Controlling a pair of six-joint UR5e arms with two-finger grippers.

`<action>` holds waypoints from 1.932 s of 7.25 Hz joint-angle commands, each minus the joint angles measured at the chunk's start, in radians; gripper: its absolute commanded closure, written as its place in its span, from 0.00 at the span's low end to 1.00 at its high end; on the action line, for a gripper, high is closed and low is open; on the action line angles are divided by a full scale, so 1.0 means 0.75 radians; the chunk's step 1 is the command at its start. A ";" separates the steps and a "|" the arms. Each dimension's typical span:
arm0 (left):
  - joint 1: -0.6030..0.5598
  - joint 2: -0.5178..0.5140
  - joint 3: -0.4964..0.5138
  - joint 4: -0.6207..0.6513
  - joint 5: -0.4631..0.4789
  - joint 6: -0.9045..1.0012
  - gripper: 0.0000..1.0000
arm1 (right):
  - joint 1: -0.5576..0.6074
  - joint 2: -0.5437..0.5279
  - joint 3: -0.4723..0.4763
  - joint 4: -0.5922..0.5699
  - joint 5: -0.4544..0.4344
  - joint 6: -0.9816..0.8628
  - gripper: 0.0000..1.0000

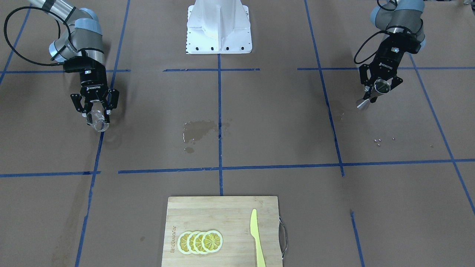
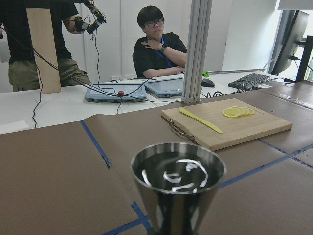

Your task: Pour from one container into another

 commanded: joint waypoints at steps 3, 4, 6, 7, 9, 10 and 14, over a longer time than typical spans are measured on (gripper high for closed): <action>0.164 -0.052 0.060 0.004 0.150 -0.098 1.00 | 0.000 0.000 0.000 0.000 -0.002 0.002 1.00; 0.174 -0.067 0.091 0.006 0.154 -0.098 1.00 | 0.000 0.000 0.000 0.000 -0.002 0.000 1.00; 0.217 -0.118 0.160 0.008 0.266 -0.098 1.00 | 0.000 0.000 0.000 0.000 -0.004 0.002 1.00; 0.233 -0.140 0.167 0.010 0.291 -0.098 1.00 | 0.000 0.000 0.000 0.002 -0.004 0.002 1.00; 0.246 -0.145 0.167 0.018 0.322 -0.088 1.00 | 0.000 0.000 0.000 0.002 -0.004 0.002 1.00; 0.258 -0.145 0.171 0.021 0.322 -0.086 1.00 | 0.000 0.000 0.002 0.002 -0.004 0.002 1.00; 0.293 -0.171 0.198 0.021 0.322 -0.088 1.00 | 0.000 0.000 0.000 0.002 -0.006 0.002 1.00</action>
